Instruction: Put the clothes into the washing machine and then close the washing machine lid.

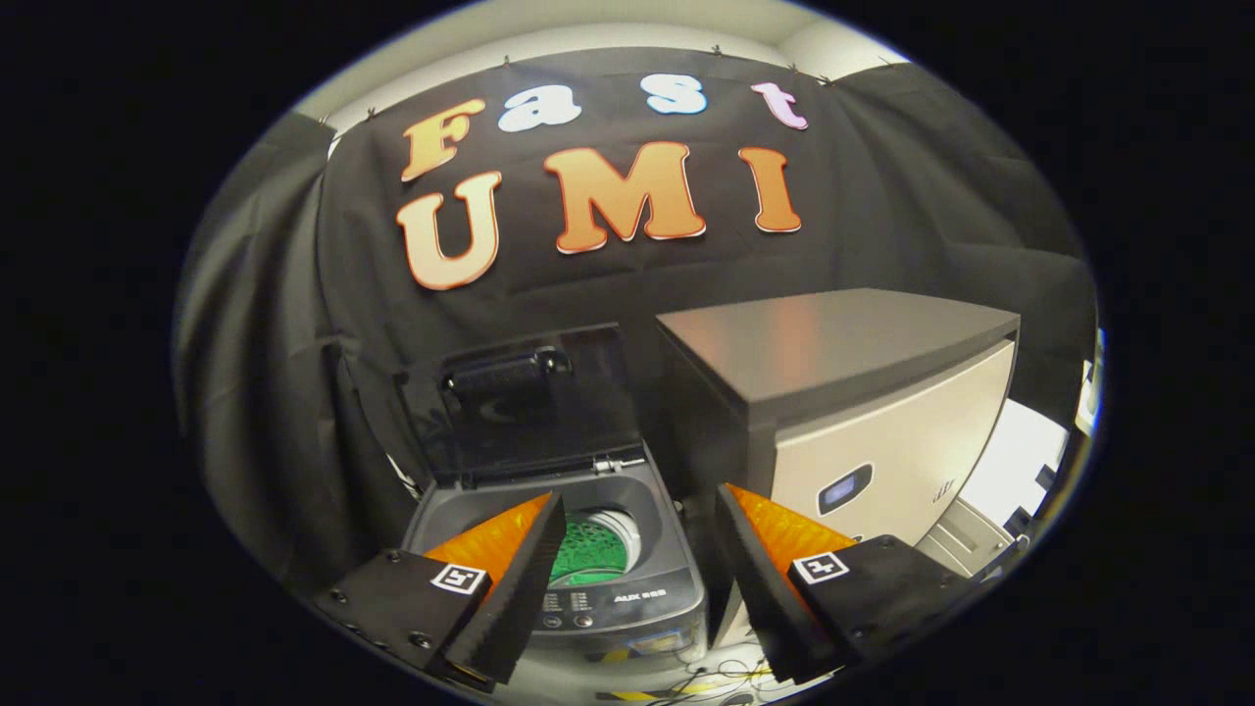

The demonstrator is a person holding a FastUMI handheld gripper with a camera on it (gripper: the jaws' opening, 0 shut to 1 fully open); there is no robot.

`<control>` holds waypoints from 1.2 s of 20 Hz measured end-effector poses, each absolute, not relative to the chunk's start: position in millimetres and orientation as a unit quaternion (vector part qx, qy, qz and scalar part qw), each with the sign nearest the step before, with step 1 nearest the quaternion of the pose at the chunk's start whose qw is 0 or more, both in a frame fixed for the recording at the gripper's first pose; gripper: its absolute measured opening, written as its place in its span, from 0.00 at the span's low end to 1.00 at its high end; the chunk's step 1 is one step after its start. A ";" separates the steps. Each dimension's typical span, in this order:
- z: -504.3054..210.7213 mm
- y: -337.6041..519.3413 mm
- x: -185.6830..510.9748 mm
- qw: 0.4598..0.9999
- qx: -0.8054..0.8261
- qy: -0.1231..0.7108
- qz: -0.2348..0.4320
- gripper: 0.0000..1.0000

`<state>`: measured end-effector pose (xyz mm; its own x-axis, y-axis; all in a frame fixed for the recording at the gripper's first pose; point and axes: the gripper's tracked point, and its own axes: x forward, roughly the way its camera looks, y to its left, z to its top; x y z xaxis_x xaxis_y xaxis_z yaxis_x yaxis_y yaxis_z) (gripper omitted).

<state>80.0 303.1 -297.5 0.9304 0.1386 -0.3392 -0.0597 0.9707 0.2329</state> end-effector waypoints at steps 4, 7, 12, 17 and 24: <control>-335.7 247.6 80.7 0.976 0.054 0.209 0.001 0.99; -326.2 200.4 72.9 0.978 0.028 0.203 -0.044 0.98; -225.3 236.9 77.3 0.990 0.035 0.139 0.010 0.98; -147.5 334.8 166.9 0.990 0.067 0.083 0.087 0.98; -185.3 416.9 319.1 0.979 0.036 0.147 0.139 0.98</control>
